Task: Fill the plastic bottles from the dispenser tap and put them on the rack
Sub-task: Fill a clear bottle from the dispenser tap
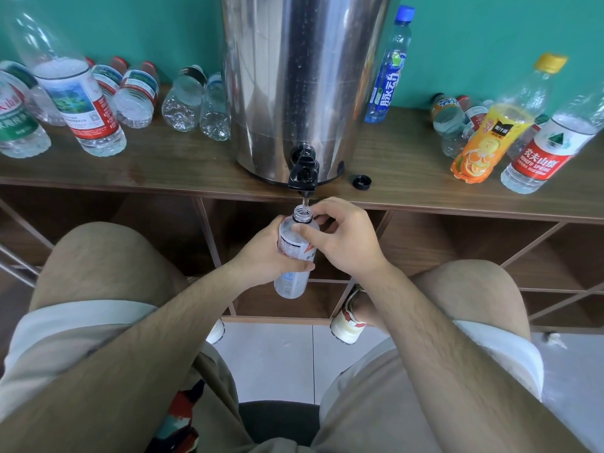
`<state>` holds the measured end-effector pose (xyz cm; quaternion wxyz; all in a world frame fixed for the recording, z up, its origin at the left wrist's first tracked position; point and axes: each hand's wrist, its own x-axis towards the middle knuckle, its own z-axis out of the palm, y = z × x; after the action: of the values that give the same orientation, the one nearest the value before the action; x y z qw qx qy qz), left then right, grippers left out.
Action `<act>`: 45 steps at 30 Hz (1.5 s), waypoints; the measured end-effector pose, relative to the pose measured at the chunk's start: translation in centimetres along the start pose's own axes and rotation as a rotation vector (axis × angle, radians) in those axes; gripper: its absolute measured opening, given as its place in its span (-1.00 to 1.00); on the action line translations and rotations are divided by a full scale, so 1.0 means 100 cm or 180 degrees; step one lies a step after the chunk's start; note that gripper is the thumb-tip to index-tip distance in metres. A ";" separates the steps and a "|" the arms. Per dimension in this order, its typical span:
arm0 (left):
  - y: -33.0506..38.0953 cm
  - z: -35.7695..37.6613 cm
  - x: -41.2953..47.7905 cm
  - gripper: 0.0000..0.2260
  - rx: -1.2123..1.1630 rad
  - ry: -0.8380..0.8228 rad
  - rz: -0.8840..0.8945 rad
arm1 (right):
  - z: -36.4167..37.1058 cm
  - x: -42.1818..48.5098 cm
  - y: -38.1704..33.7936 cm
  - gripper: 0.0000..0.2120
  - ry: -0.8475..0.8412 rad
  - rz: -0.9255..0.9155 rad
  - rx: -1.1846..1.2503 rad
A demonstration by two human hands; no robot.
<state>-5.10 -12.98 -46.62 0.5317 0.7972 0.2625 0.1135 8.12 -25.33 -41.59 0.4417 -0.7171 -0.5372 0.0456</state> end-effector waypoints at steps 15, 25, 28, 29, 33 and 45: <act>0.008 -0.001 -0.005 -0.32 -0.0071 -0.0037 0.0009 | -0.001 0.001 0.000 -0.78 0.0005 -0.0023 -0.0003; 0.002 -0.001 -0.002 -0.34 -0.0067 -0.0022 0.0028 | 0.000 0.001 0.001 -0.79 0.0001 -0.0006 -0.0003; 0.001 -0.001 -0.001 -0.34 -0.0102 -0.0020 0.0012 | 0.000 0.000 0.001 -0.78 -0.0013 0.0005 0.0000; 0.000 -0.001 -0.001 -0.34 -0.0100 -0.0016 0.0010 | 0.000 0.000 0.001 -0.78 -0.0022 0.0005 -0.0007; -0.001 0.000 0.000 -0.35 -0.0071 -0.0007 0.0014 | -0.001 0.000 0.001 -0.78 -0.0033 0.0000 -0.0010; 0.000 0.000 -0.002 -0.36 -0.0059 -0.0039 0.0001 | 0.001 0.000 0.002 -0.77 -0.0036 0.0039 -0.0056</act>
<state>-5.29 -13.08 -46.61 0.5406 0.7930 0.2580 0.1111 8.21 -25.30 -41.83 0.4321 -0.7240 -0.5356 0.0476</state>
